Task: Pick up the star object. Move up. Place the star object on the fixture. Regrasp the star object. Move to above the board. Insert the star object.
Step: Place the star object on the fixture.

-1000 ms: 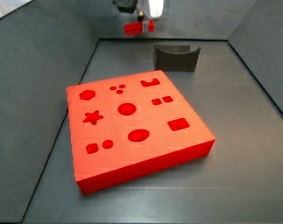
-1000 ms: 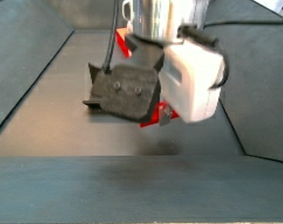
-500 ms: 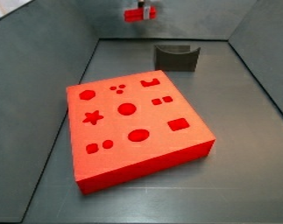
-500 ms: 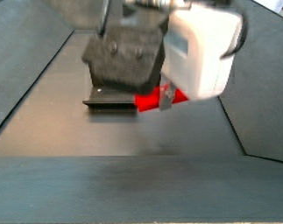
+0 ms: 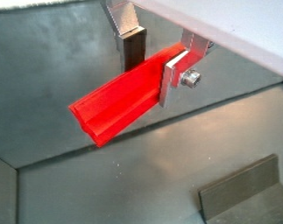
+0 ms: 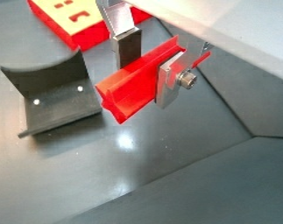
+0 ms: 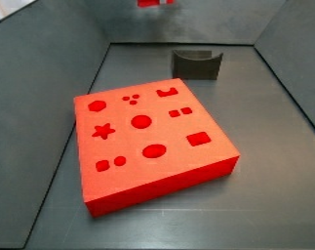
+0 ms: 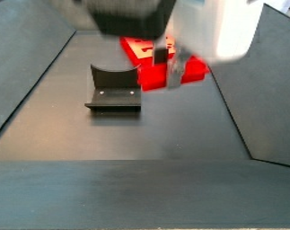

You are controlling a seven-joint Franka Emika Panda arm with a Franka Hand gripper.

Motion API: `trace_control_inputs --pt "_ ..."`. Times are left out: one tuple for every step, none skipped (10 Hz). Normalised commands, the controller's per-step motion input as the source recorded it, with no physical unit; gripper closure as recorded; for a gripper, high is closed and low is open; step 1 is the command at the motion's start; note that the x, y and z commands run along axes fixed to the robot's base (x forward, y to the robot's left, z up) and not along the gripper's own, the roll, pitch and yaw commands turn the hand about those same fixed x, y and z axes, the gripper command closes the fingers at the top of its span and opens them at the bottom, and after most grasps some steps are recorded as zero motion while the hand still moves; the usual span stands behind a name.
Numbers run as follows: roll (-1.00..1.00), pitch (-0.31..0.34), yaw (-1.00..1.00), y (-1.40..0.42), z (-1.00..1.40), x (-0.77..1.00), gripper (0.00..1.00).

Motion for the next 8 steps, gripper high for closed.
trace_control_inputs --pt "0.08 0.102 0.03 -0.01 0.32 0.0 1.0" --pt "0.07 0.107 0.03 0.0 0.17 0.0 1.0" --pt "-0.14 0.057 1.0 -1.0 0.1 1.0 1.0" --pt "-0.14 0.057 1.0 -1.0 0.1 1.0 1.0" --pt "-0.14 0.068 1.0 -0.95 0.09 1.0 1.0" --pt "-0.15 0.077 1.0 -0.89 0.09 1.0 1.0" --pt "-0.15 0.087 1.0 -0.82 0.08 1.0 1.0" --pt "-0.16 0.1 1.0 -0.7 0.07 1.0 1.0"
